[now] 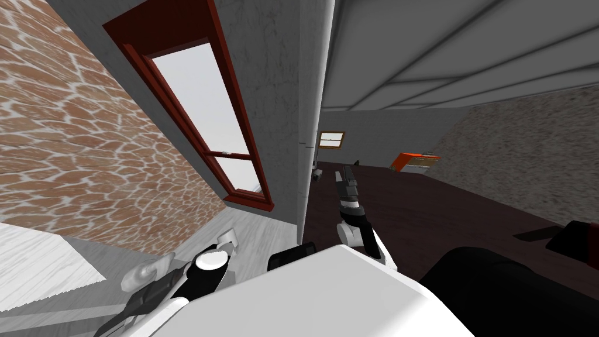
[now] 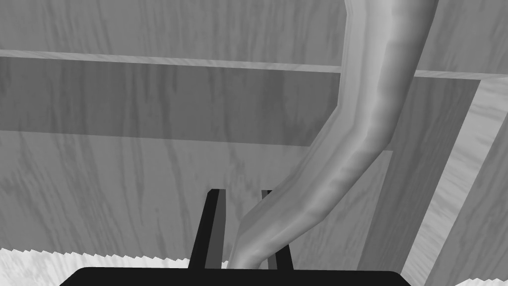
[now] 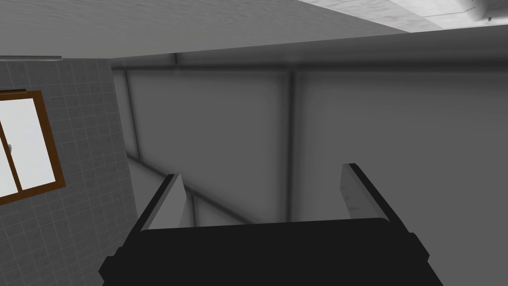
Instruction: Push the door open
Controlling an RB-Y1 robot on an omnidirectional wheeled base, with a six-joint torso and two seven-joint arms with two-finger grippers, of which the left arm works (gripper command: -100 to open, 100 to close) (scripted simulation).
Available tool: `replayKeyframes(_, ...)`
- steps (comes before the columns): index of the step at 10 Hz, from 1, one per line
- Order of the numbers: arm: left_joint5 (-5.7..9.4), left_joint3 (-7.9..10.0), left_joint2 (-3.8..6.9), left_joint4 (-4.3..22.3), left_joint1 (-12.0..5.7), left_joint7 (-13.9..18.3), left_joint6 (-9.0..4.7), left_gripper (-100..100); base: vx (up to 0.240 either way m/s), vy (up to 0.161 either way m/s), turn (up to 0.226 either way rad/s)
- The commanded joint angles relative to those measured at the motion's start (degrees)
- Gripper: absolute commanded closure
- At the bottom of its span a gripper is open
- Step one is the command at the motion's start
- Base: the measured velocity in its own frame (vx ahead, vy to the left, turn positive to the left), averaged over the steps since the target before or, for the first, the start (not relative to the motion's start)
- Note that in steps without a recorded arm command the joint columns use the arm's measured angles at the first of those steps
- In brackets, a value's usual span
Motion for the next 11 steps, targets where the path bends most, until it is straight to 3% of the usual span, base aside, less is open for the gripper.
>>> replayKeyframes(1,0.12,0.16,-0.77,-0.67,0.32,-0.23,-0.19,100,0.0,0.0,0.0)
replayKeyframes(3,0.77,0.97,-0.36,-0.76,0.17,-0.58,-0.39,100,0.0,0.0,0.0)
replayKeyframes(11,0.77,0.97,-0.36,-0.76,0.17,-0.58,-0.39,100,0.0,0.0,0.0)
